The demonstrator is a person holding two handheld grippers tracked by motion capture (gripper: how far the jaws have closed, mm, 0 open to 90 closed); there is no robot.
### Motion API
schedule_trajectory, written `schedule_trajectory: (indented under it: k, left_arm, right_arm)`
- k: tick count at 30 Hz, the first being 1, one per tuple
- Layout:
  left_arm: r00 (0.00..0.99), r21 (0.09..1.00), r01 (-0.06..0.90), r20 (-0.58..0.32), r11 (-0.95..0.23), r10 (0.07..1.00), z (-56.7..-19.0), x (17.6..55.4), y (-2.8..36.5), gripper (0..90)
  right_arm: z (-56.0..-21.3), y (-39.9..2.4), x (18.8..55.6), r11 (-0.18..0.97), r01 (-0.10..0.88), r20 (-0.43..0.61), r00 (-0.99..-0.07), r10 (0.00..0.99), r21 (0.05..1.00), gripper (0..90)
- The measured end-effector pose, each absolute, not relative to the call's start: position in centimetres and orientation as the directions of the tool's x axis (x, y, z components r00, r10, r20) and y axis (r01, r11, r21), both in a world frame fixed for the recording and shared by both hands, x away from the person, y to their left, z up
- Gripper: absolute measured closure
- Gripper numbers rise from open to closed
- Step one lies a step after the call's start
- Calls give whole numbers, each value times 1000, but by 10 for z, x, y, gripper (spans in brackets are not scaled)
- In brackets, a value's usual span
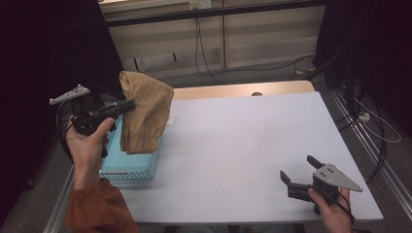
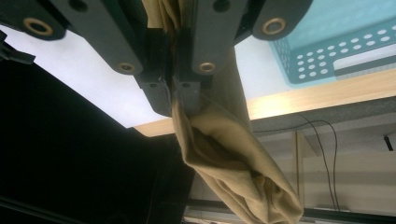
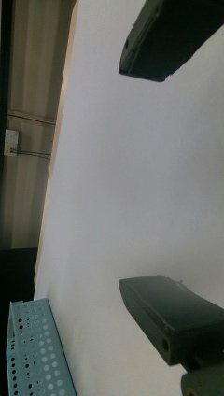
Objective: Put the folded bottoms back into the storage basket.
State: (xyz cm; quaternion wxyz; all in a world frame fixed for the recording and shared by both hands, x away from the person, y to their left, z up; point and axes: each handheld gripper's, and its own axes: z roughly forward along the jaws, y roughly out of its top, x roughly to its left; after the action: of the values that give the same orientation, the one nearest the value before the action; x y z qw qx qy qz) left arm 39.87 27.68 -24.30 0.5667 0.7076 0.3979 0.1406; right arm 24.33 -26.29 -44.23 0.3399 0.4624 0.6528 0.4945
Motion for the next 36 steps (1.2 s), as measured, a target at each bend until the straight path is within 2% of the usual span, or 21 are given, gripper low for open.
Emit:
schedule_trajectory:
  k: [18, 36]
  left_arm:
    - [574, 911, 412, -282, 26, 768, -248, 390, 318, 864]
    - [532, 875, 483, -280, -15, 799, -272, 407, 310, 863]
  right_arm:
    - [-442, -262, 243, 93, 269, 5, -343, 939, 959, 3]
    - [-443, -262, 243, 90, 270, 9, -345, 939, 959, 0]
